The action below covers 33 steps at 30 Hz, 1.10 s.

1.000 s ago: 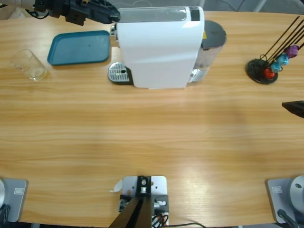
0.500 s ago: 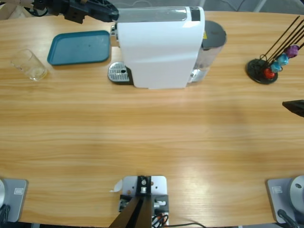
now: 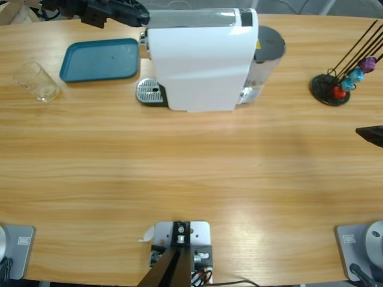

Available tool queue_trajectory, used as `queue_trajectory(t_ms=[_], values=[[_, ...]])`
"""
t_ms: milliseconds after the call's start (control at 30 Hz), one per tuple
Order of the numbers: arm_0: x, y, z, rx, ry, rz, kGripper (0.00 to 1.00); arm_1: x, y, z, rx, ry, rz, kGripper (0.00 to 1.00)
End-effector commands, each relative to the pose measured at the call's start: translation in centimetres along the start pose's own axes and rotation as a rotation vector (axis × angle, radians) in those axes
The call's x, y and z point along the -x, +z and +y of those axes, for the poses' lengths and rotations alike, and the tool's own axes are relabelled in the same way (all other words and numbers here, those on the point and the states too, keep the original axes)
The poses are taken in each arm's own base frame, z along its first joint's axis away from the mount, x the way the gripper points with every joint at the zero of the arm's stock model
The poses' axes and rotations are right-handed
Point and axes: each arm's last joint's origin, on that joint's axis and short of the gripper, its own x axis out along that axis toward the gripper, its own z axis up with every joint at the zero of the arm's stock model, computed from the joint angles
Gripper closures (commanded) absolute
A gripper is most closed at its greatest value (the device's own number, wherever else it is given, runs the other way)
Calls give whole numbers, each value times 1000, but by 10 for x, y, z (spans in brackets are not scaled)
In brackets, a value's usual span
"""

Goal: Pour coffee

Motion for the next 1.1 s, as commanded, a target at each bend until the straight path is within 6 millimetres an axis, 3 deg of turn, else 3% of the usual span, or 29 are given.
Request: queue_trajectory(t_ms=[33,133,300,367,467,533,567,667,733,833,933,1000,1100], values=[[21,14,-54,-107,-164,-56,1000,-6,-1,0,-5,-15,35,0],[27,18,-69,-135,-211,-69,1000,-6,-2,0,-5,-15,35,0],[26,18,-71,-169,-195,-87,1000,-9,1,0,-4,-15,49,0],[19,12,-75,-310,-195,-78,724,-10,1,0,-3,-23,56,0],[13,-1,-84,-620,-206,-72,657,-12,3,-1,-6,-43,65,0],[10,-12,-93,-837,-162,-107,192,-12,3,0,-9,-32,70,0],[9,-14,-94,-936,-99,-139,62,-11,3,0,-10,-30,66,0],[12,-15,-92,-950,-25,-152,23,-4,-5,-2,-55,-58,14,0],[19,-19,-89,-984,17,-120,0,-6,-22,-2,117,-64,-128,0],[36,-30,-82,-1062,157,-113,0,-8,-24,1,-18,15,-235,0],[66,-47,-71,-1136,218,-128,0,-20,-10,-2,-137,9,-148,0],[88,-63,-59,-1162,232,-135,0,-9,3,-6,-212,-12,-153,0],[105,-83,-41,-1137,235,-132,0,0,12,-11,-289,-49,-83,0]])
